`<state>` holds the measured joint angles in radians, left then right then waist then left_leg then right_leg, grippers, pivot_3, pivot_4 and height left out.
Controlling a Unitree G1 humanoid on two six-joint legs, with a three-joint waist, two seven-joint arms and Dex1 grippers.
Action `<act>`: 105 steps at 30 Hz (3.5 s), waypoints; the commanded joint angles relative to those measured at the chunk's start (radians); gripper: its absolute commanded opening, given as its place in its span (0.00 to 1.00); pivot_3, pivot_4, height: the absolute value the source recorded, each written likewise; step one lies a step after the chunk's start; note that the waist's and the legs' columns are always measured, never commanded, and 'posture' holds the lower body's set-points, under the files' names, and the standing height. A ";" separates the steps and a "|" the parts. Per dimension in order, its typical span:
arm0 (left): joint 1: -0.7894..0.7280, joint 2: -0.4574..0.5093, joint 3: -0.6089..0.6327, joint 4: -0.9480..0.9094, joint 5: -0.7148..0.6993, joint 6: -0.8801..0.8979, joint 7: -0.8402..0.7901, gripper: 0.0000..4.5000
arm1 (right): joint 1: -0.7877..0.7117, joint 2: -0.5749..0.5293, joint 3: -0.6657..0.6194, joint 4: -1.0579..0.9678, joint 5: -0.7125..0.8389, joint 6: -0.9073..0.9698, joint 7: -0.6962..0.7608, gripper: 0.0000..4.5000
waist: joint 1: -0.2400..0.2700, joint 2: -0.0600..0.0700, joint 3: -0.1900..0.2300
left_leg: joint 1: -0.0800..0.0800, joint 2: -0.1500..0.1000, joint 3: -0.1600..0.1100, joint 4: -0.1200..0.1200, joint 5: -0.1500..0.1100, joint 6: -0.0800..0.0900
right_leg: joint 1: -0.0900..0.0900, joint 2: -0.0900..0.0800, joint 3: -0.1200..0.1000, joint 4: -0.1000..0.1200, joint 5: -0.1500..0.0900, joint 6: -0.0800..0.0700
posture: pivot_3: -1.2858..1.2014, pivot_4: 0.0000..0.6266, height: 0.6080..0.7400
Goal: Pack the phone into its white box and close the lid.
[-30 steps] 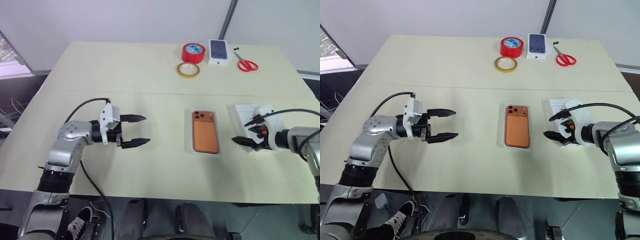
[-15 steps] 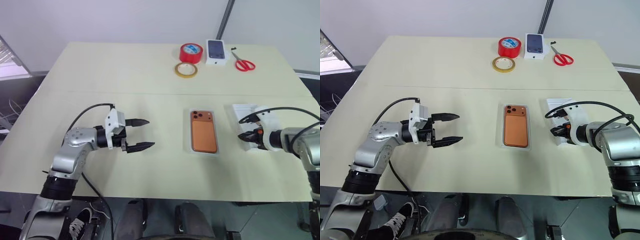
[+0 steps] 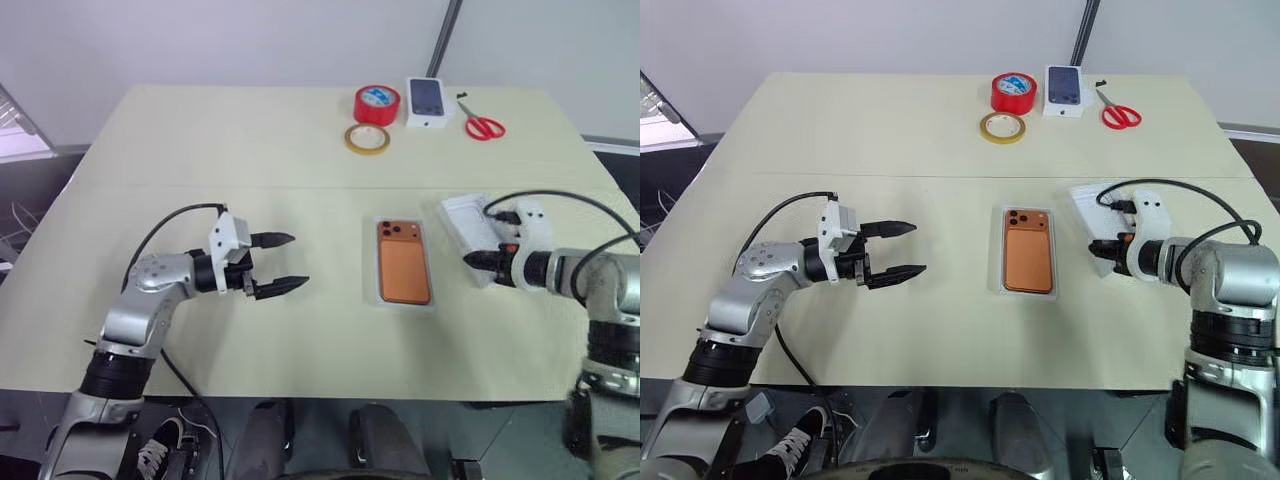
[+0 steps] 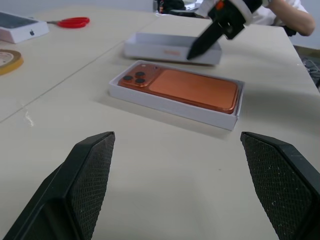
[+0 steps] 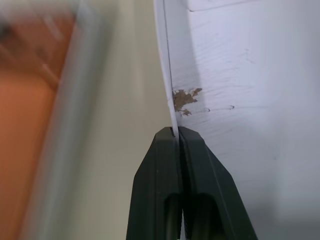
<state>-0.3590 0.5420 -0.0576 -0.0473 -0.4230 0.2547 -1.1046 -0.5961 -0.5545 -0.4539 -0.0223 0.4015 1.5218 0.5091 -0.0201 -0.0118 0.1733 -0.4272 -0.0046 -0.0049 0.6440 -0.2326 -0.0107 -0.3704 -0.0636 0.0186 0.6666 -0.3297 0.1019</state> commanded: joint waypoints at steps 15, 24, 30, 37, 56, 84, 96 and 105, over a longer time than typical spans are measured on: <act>-0.058 -0.072 0.009 0.014 -0.014 0.011 0.061 0.95 | -0.019 0.472 -0.277 -0.161 0.964 0.093 -0.497 0.02 | -0.002 0.001 0.001 | -0.001 0.000 0.000 -0.002 0.000 0.000 | -0.002 -0.001 0.000 0.001 0.000 0.000 | 0.52 0.24 1.00; -0.033 -0.113 0.023 -0.032 -0.060 0.057 0.096 0.82 | 0.301 0.295 0.174 -0.310 1.571 -0.376 -0.886 0.00 | 0.000 0.001 0.001 | -0.002 0.000 0.001 0.001 -0.001 0.002 | -0.001 0.000 0.000 0.000 0.000 0.000 | 0.52 0.24 1.00; -0.009 -0.151 -0.015 -0.054 -0.043 0.054 0.121 0.20 | 0.383 0.242 0.250 -0.312 1.571 -0.466 -0.883 0.00 | 0.004 0.001 0.001 | -0.002 0.001 0.000 0.001 -0.001 0.002 | -0.001 0.002 0.000 0.000 0.000 0.001 | 0.52 0.24 1.00; -0.013 -0.202 -0.046 -0.018 0.006 0.038 0.178 0.01 | 0.388 0.209 0.291 -0.276 1.571 -0.538 -0.954 0.00 | 0.005 0.001 0.001 | -0.002 0.001 0.001 0.002 -0.001 0.002 | 0.000 0.001 0.000 0.000 0.000 0.000 | 0.52 0.24 1.00; -0.215 -0.502 -0.190 0.367 0.168 -0.137 0.225 0.00 | 0.316 -0.294 0.138 -0.070 1.325 -0.457 -0.410 0.65 | 0.006 0.001 0.001 | -0.002 0.000 0.001 0.003 -0.002 0.005 | 0.001 0.002 0.000 -0.002 0.000 0.001 | 0.52 0.24 1.00; -0.213 -0.339 -0.228 0.387 0.322 -0.080 0.233 0.00 | 0.335 -0.239 0.432 -0.101 0.058 -1.008 0.026 0.01 | 0.027 0.002 0.001 | -0.002 -0.001 0.001 0.004 -0.002 0.004 | 0.001 0.001 0.000 -0.001 0.000 0.001 | 0.52 0.24 1.00; -0.349 -0.473 -0.201 0.555 0.314 -0.115 0.250 0.00 | 0.370 -0.240 0.424 -0.129 -0.056 -1.020 0.089 0.01 | 0.030 0.002 0.001 | -0.002 -0.002 0.001 0.005 -0.002 0.004 | 0.001 0.002 -0.001 -0.001 0.000 0.001 | 0.52 0.24 1.00; -0.375 -0.498 -0.181 0.575 0.306 -0.128 0.240 0.00 | 0.394 -0.256 0.401 -0.130 -0.116 -1.034 0.122 0.01 | 0.033 0.002 0.001 | -0.002 -0.002 0.001 0.005 -0.002 0.004 | 0.002 0.002 -0.001 -0.001 0.000 0.001 | 0.52 0.24 1.00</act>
<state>-0.7093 0.0607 -0.2509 0.5386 -0.0998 0.1427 -0.8606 -0.2084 -0.7989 -0.0227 -0.1212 0.2951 0.4965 0.6210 0.0130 -0.0103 0.1744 -0.4288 -0.0065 -0.0042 0.6490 -0.2349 -0.0063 -0.3685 -0.0617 0.0177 0.6658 -0.3299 0.1029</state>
